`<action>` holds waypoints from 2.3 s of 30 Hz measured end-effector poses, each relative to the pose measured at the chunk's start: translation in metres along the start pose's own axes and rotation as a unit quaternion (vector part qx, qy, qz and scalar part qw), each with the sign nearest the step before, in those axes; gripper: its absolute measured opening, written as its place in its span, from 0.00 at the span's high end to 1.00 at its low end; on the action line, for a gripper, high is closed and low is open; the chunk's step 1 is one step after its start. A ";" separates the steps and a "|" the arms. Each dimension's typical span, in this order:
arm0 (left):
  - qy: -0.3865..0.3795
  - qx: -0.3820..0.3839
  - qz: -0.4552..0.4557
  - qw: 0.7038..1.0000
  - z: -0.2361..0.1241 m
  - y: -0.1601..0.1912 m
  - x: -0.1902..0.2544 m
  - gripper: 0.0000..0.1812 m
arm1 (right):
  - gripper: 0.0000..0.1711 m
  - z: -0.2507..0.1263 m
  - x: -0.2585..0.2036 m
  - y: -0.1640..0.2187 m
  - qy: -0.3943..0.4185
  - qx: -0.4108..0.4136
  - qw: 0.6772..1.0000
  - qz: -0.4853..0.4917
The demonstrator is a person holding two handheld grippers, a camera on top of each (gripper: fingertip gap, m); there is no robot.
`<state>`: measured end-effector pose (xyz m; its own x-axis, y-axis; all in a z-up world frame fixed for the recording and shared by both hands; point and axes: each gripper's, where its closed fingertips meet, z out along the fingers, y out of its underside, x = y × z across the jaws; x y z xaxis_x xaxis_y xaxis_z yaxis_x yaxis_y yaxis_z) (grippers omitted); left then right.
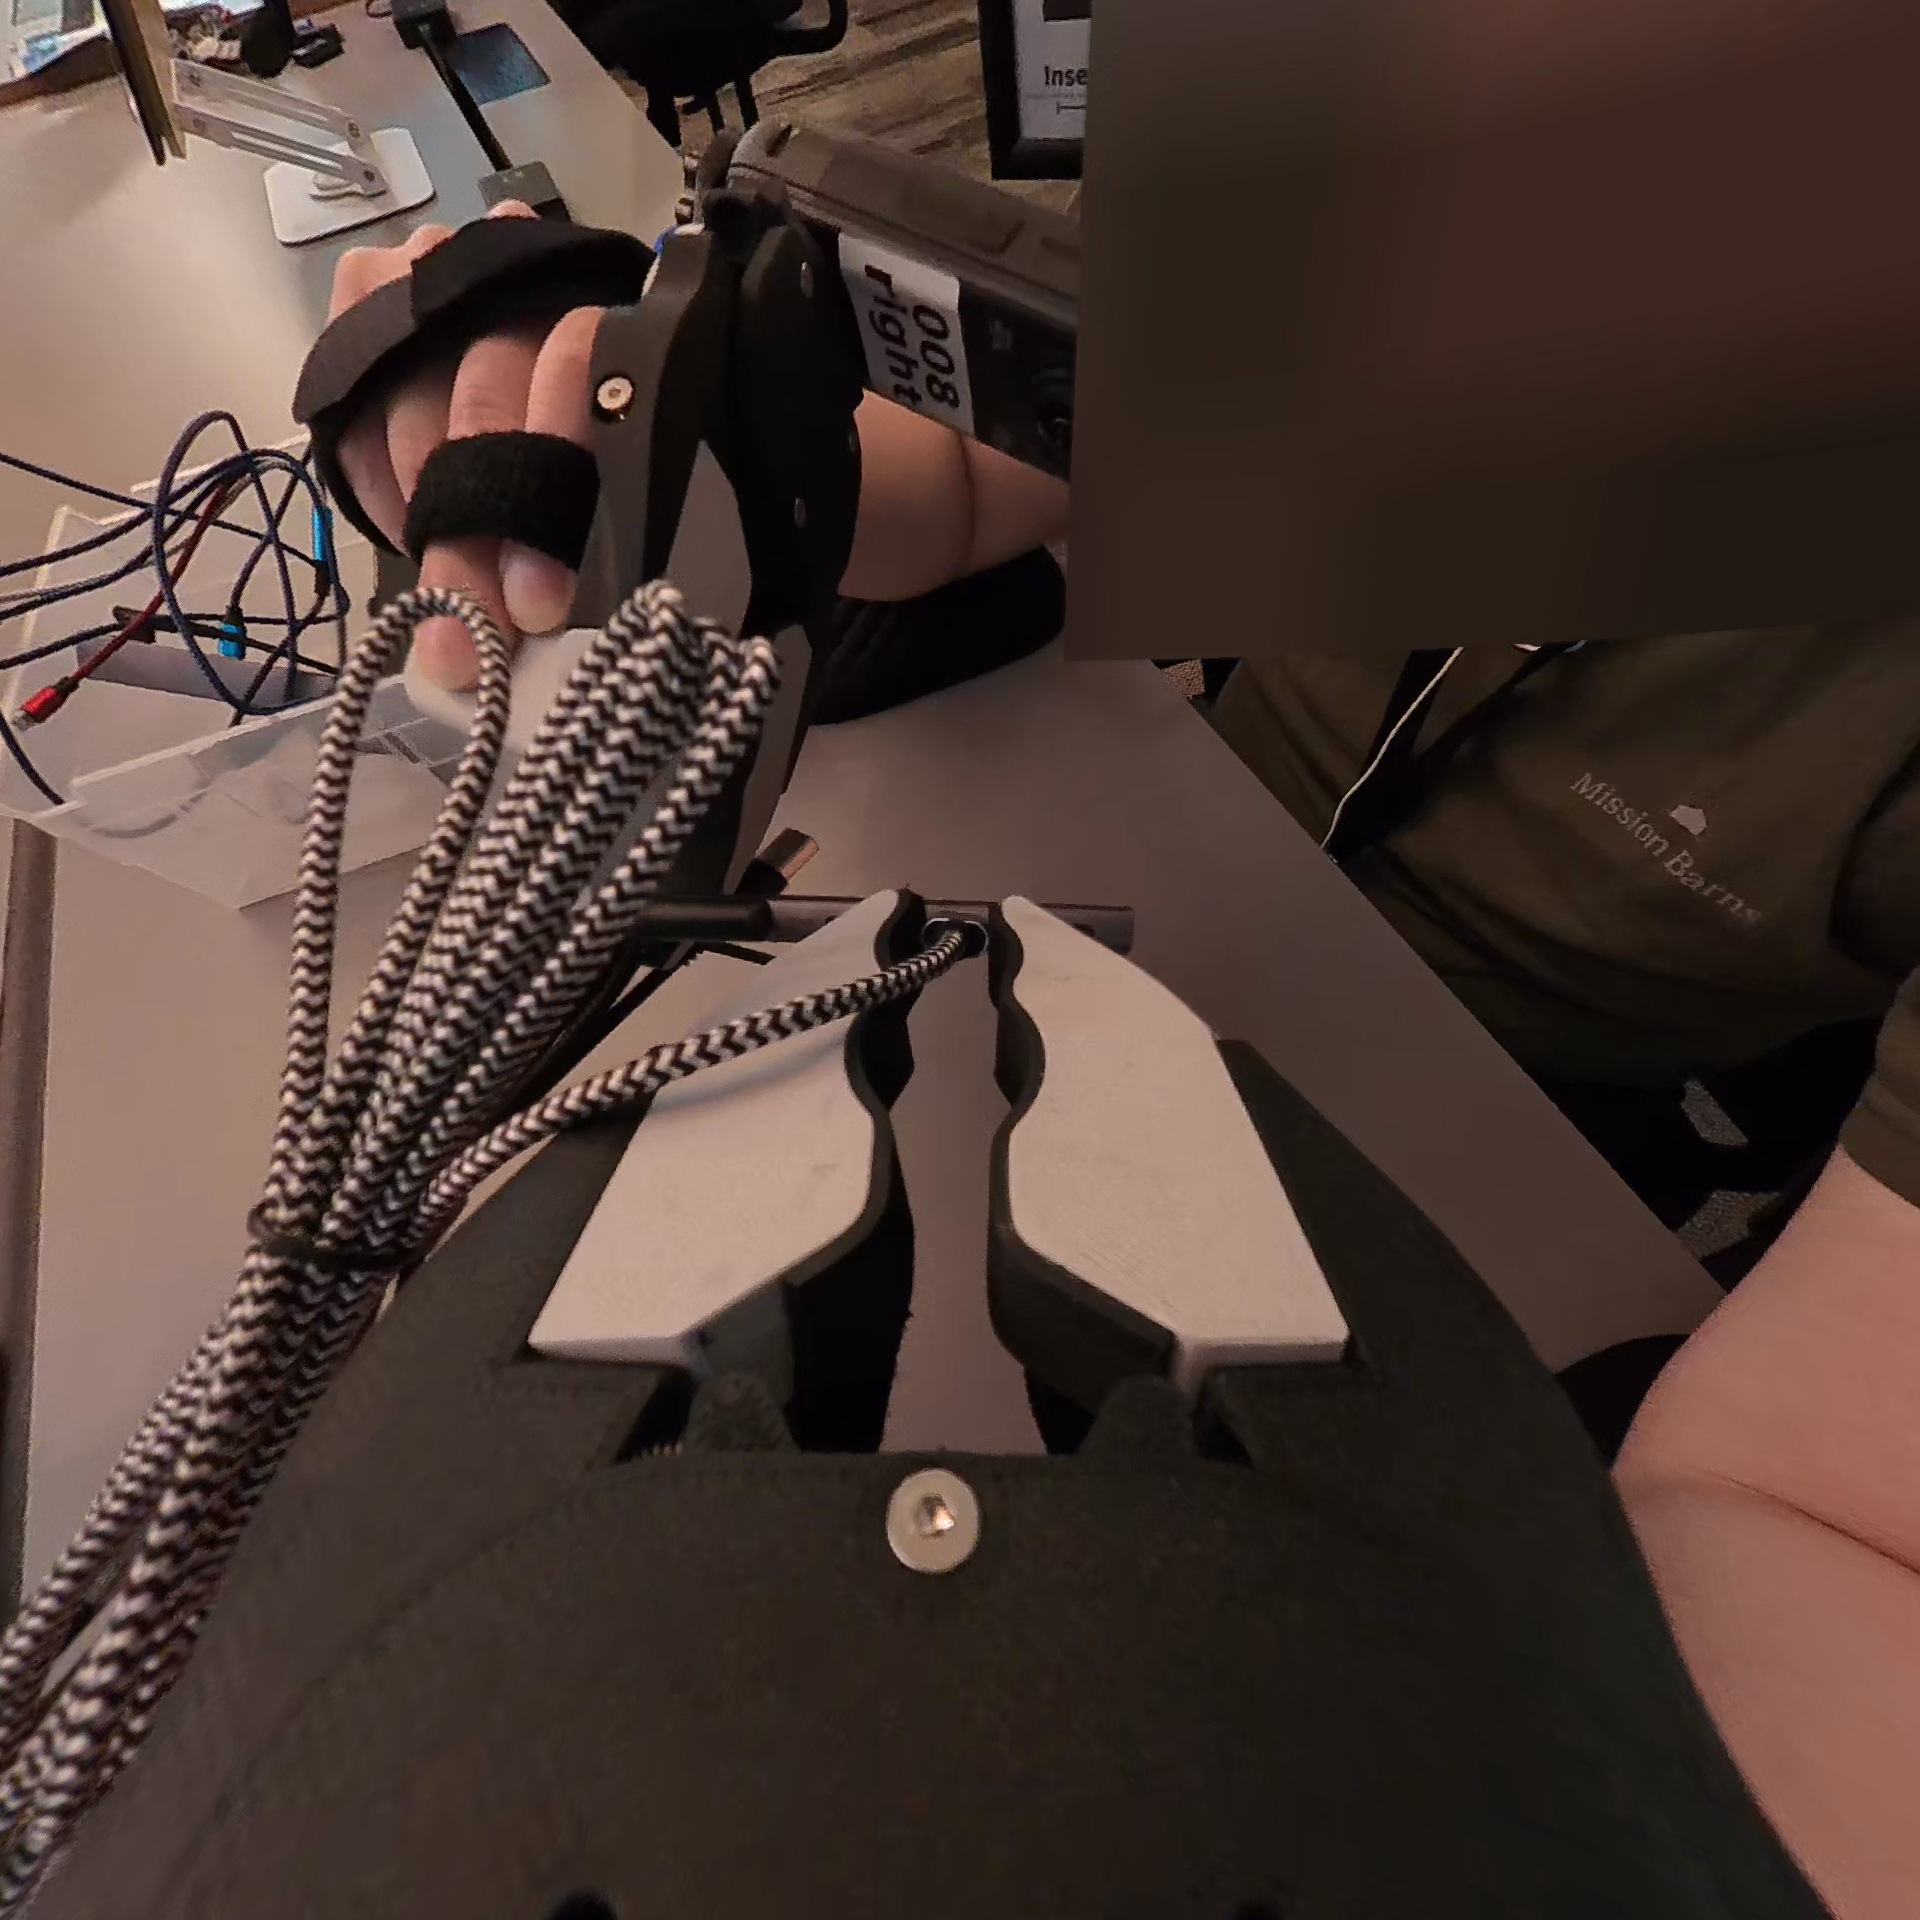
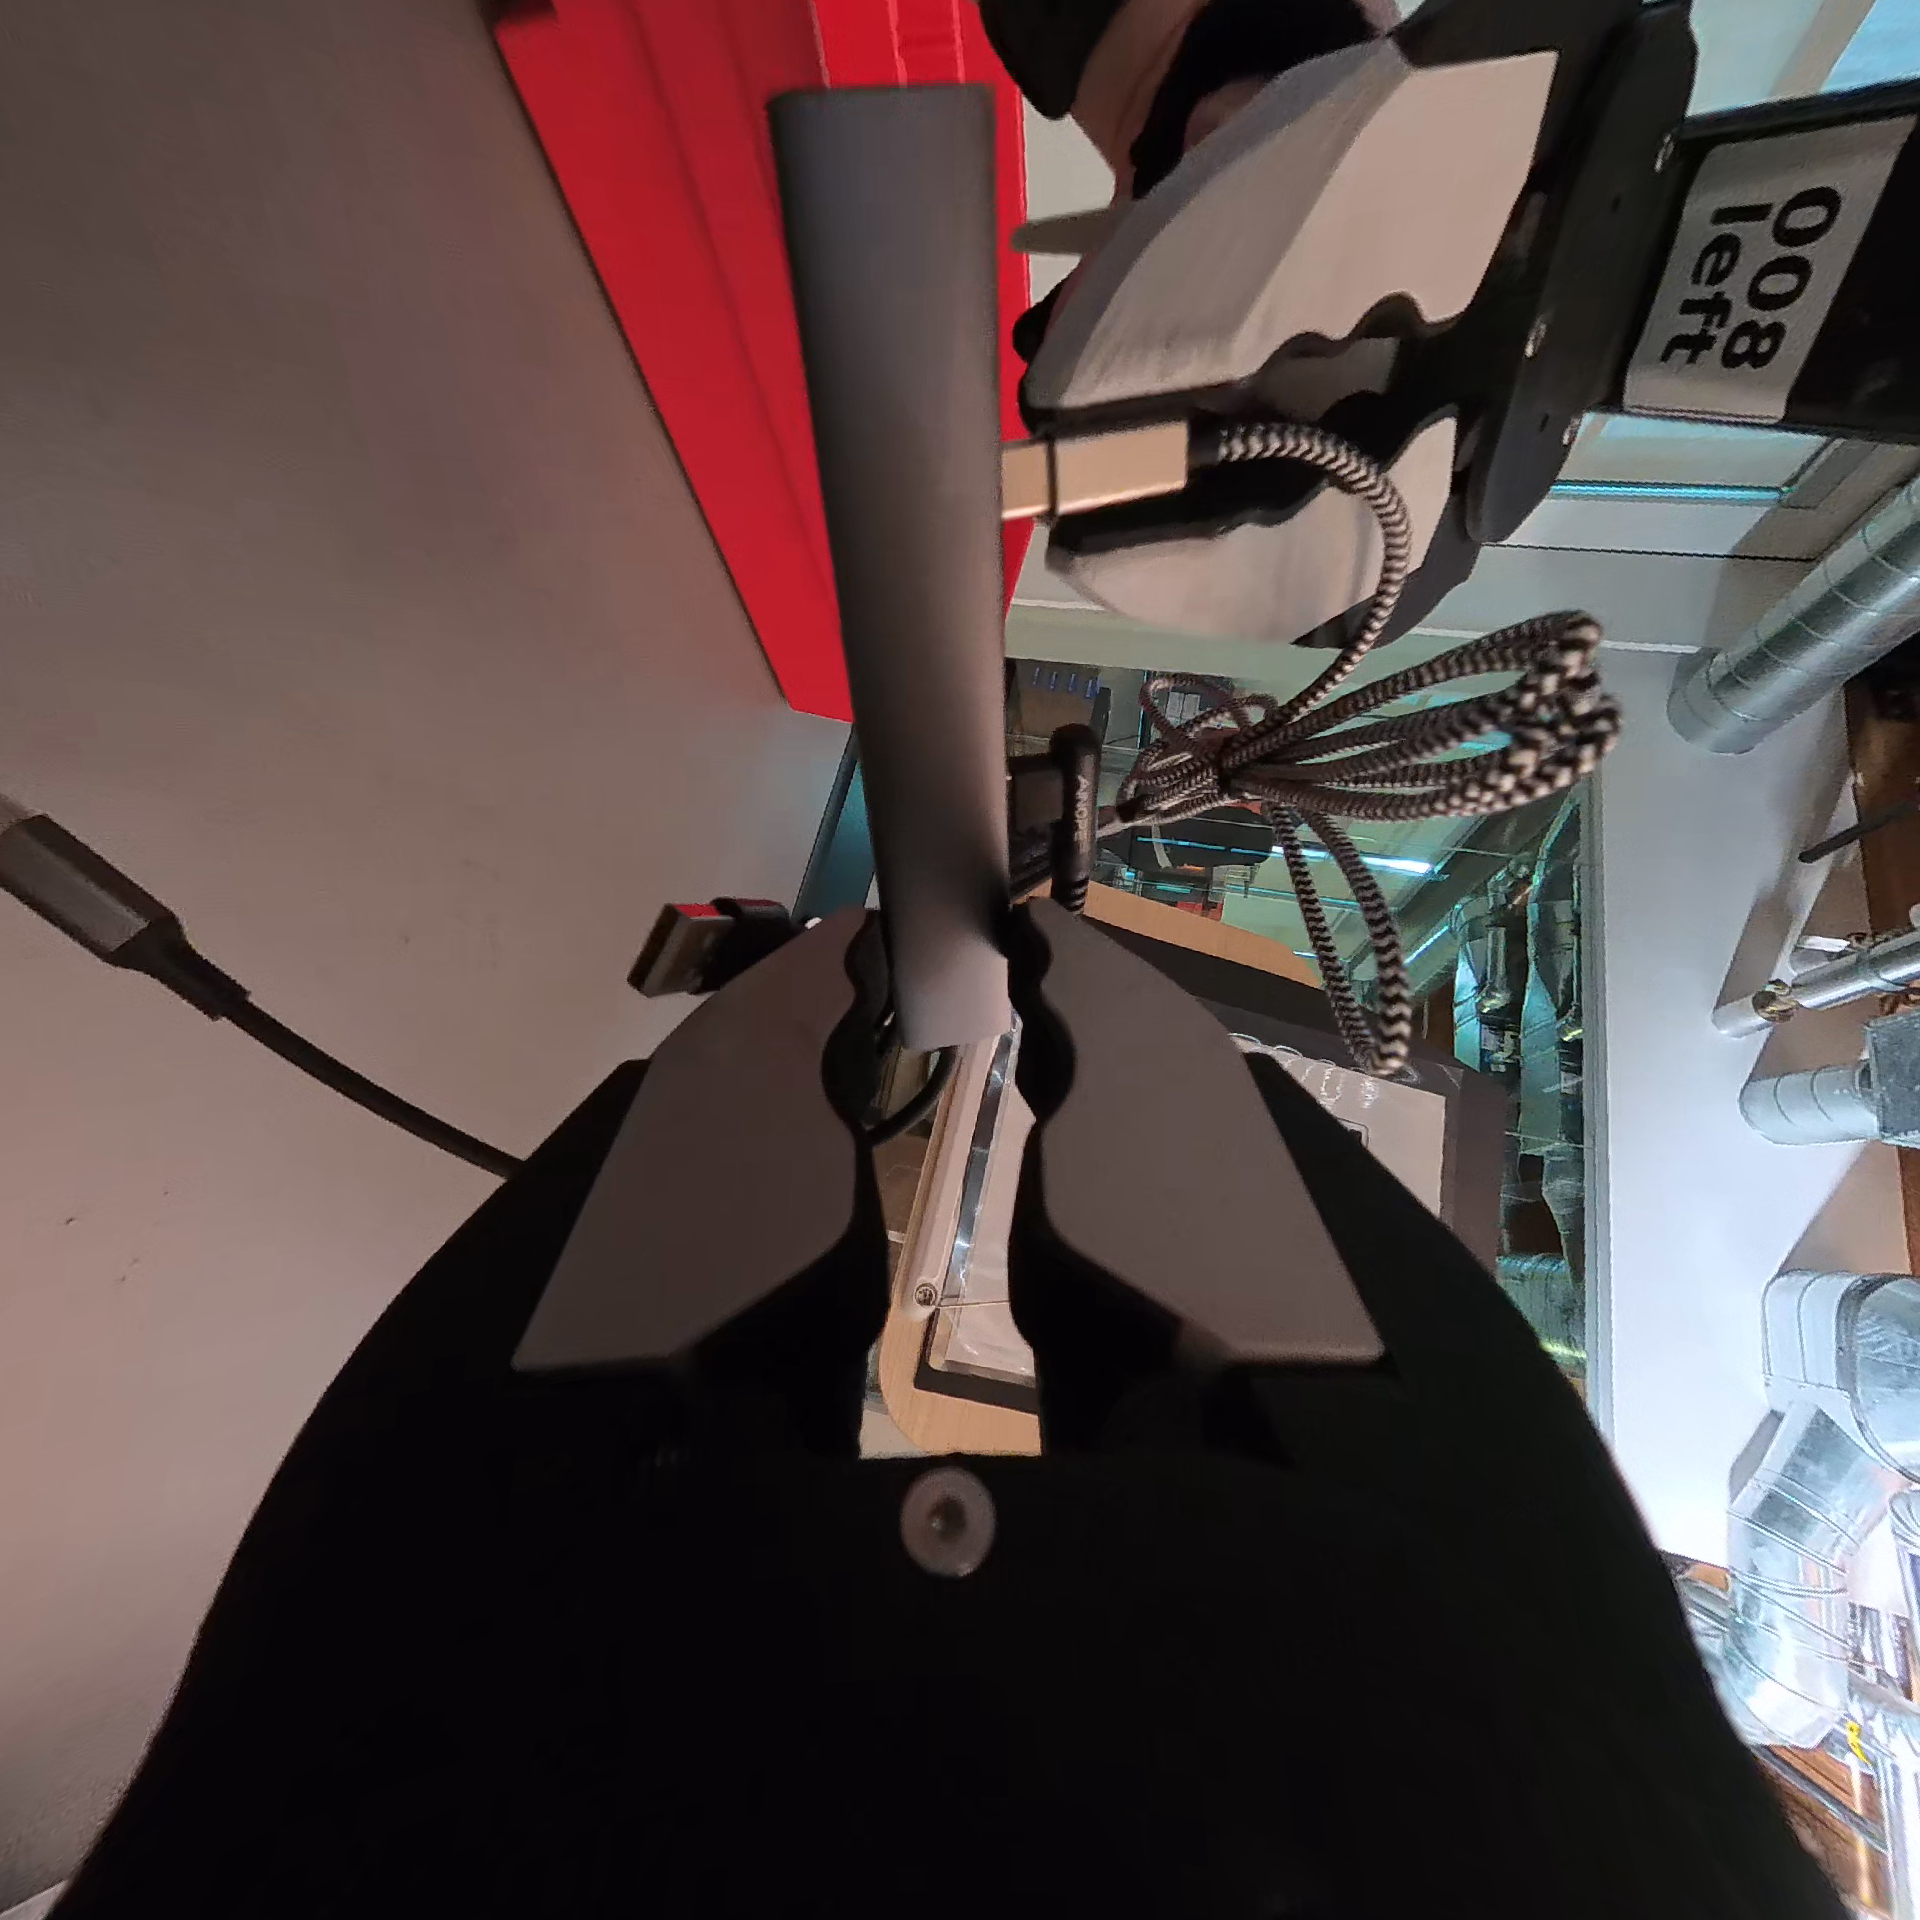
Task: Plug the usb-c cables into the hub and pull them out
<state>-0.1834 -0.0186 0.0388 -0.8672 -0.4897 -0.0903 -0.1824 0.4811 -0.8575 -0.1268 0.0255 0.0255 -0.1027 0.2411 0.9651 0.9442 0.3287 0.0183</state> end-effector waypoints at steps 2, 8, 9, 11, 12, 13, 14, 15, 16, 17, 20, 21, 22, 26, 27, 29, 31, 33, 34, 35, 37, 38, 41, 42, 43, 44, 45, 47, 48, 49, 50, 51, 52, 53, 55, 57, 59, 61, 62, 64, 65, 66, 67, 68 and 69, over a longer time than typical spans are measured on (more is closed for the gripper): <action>0.001 0.001 0.002 1.000 0.000 0.000 0.000 0.94 | 0.87 0.000 0.000 -0.001 0.001 0.001 1.000 -0.001; 0.019 0.012 0.001 1.000 0.000 -0.002 0.005 0.94 | 0.86 0.000 0.004 -0.005 0.016 0.017 1.000 0.012; 0.022 0.013 -0.001 1.000 0.000 -0.002 0.006 0.94 | 0.86 0.000 0.004 -0.006 0.017 0.022 0.999 0.021; 0.022 0.009 -0.004 1.000 0.000 -0.001 0.006 0.94 | 0.86 0.002 0.005 -0.006 0.017 0.025 0.999 0.036; 0.019 0.006 -0.005 1.000 0.000 -0.001 0.006 0.94 | 0.86 0.003 0.004 -0.006 0.016 0.022 0.999 0.044; 0.016 0.003 -0.006 1.000 -0.001 0.000 0.005 0.94 | 0.86 0.004 0.005 -0.005 0.019 0.021 0.998 0.053; 0.014 0.004 -0.005 1.000 -0.002 -0.001 0.005 0.94 | 0.86 0.005 0.006 -0.006 0.021 0.026 0.997 0.064; 0.012 0.007 -0.001 1.000 -0.003 -0.002 0.006 0.94 | 0.86 0.006 0.007 -0.007 0.023 0.033 0.996 0.076; 0.011 0.012 0.001 1.000 -0.004 -0.003 0.006 0.94 | 0.86 0.006 0.007 -0.008 0.022 0.038 0.995 0.087; 0.009 0.016 0.001 1.000 -0.006 -0.004 0.005 0.94 | 0.86 0.006 0.008 -0.007 0.021 0.040 0.994 0.099; 0.008 0.028 -0.003 1.000 -0.009 -0.005 0.004 0.94 | 0.86 0.007 0.008 -0.007 0.017 0.043 0.993 0.106; 0.006 0.030 -0.001 1.000 -0.009 -0.005 0.002 0.94 | 0.86 0.008 0.007 -0.006 0.017 0.037 0.994 0.099; 0.003 0.030 0.000 1.000 -0.009 -0.005 0.001 0.94 | 0.86 0.008 0.006 -0.004 0.017 0.030 0.995 0.092; -0.002 0.033 -0.004 0.999 -0.009 -0.005 -0.001 0.93 | 0.86 0.009 0.005 -0.004 0.018 0.022 0.996 0.080; -0.004 0.034 -0.005 0.999 -0.010 -0.006 -0.002 0.93 | 0.86 0.008 0.006 -0.004 0.020 0.022 0.996 0.078; -0.004 0.038 -0.004 0.999 -0.011 -0.006 -0.001 0.93 | 0.86 0.007 0.007 -0.004 0.024 0.022 0.997 0.074; -0.002 0.040 -0.005 0.999 -0.011 -0.006 -0.001 0.92 | 0.86 0.006 0.008 -0.004 0.028 0.020 0.997 0.067; 0.006 0.042 -0.007 0.999 -0.011 -0.006 0.001 0.90 | 0.86 0.005 0.009 -0.004 0.031 0.018 0.998 0.060; 0.010 0.045 -0.009 0.999 -0.012 -0.007 0.002 0.89 | 0.87 0.005 0.009 -0.004 0.033 0.017 0.998 0.057; 0.011 0.047 -0.010 0.999 -0.012 -0.008 0.002 0.88 | 0.86 0.005 0.009 -0.003 0.034 0.015 0.998 0.054; 0.010 0.051 -0.011 0.999 -0.013 -0.009 0.001 0.88 | 0.86 0.004 0.011 -0.002 0.041 0.011 0.998 0.048; 0.009 0.052 -0.011 0.999 -0.013 -0.009 0.001 0.88 | 0.86 0.004 0.011 -0.002 0.041 0.010 0.998 0.048; 0.011 0.050 -0.015 0.999 -0.013 -0.009 0.001 0.86 | 0.86 0.005 0.011 0.000 0.044 0.003 0.998 0.041; 0.010 0.050 -0.016 0.999 -0.013 -0.008 0.001 0.86 | 0.86 0.005 0.011 0.000 0.046 0.001 0.998 0.037; 0.011 0.050 -0.018 0.999 -0.014 -0.008 0.001 0.86 | 0.86 0.005 0.012 0.001 0.049 -0.002 0.998 0.033; 0.011 0.052 -0.019 0.998 -0.014 -0.009 0.000 0.86 | 0.86 0.004 0.012 0.001 0.052 -0.004 0.998 0.030; 0.012 0.055 -0.021 0.998 -0.015 -0.009 0.000 0.86 | 0.86 0.004 0.013 0.001 0.055 -0.006 0.998 0.028; 0.012 0.061 -0.026 0.998 -0.016 -0.011 -0.001 0.87 | 0.86 0.003 0.015 0.002 0.062 -0.010 0.998 0.022; 0.014 0.065 -0.031 0.997 -0.017 -0.012 -0.001 0.86 | 0.87 0.003 0.016 0.002 0.066 -0.012 0.998 0.019; 0.018 0.069 -0.037 0.997 -0.017 -0.014 -0.001 0.86 | 0.87 0.003 0.017 0.003 0.070 -0.014 0.997 0.016; 0.024 0.074 -0.046 0.996 -0.018 -0.015 -0.002 0.86 | 0.87 0.002 0.018 0.003 0.073 -0.017 0.997 0.013; 0.031 0.079 -0.054 0.995 -0.018 -0.016 -0.001 0.86 | 0.87 0.002 0.018 0.003 0.075 -0.019 0.997 0.010; 0.038 0.084 -0.061 0.994 -0.019 -0.017 -0.001 0.86 | 0.87 0.002 0.019 0.003 0.077 -0.020 0.997 0.007; 0.042 0.088 -0.067 0.993 -0.019 -0.018 -0.002 0.87 | 0.87 0.002 0.019 0.004 0.077 -0.021 0.997 0.006; 0.045 0.095 -0.073 0.992 -0.020 -0.019 -0.003 0.87 | 0.87 0.001 0.019 0.005 0.080 -0.024 0.996 0.003; 0.040 0.097 -0.074 0.992 -0.021 -0.019 -0.005 0.87 | 0.86 0.002 0.019 0.006 0.082 -0.027 0.996 0.001; 0.037 0.097 -0.075 0.992 -0.022 -0.018 -0.006 0.87 | 0.86 0.001 0.020 0.007 0.082 -0.028 0.996 -0.001; 0.036 0.098 -0.077 0.992 -0.022 -0.018 -0.007 0.87 | 0.87 0.002 0.019 0.007 0.083 -0.029 0.996 -0.002; 0.036 0.098 -0.079 0.991 -0.022 -0.018 -0.007 0.87 | 0.86 0.002 0.019 0.007 0.082 -0.030 0.996 -0.003; 0.036 0.097 -0.081 0.991 -0.023 -0.017 -0.008 0.87 | 0.87 0.002 0.019 0.007 0.082 -0.031 0.996 -0.005; 0.035 0.098 -0.081 0.991 -0.023 -0.017 -0.008 0.86 | 0.86 0.003 0.019 0.007 0.083 -0.031 0.996 -0.005; 0.032 0.100 -0.081 0.991 -0.023 -0.018 -0.009 0.86 | 0.86 0.003 0.018 0.008 0.082 -0.032 0.996 -0.005; 0.030 0.103 -0.081 0.991 -0.024 -0.018 -0.010 0.85 | 0.86 0.003 0.018 0.008 0.082 -0.033 0.996 -0.005; 0.027 0.105 -0.081 0.991 -0.024 -0.019 -0.011 0.85 | 0.86 0.003 0.019 0.008 0.083 -0.033 0.996 -0.005; 0.026 0.107 -0.082 0.991 -0.025 -0.019 -0.011 0.85 | 0.86 0.003 0.019 0.008 0.083 -0.033 0.996 -0.004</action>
<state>-0.1819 -0.0039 0.0687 -0.8573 -0.5085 0.0806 -0.2256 0.2304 -0.9466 -0.1222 0.0351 0.0430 -0.0628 0.0817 0.9947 0.9624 0.2690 0.0387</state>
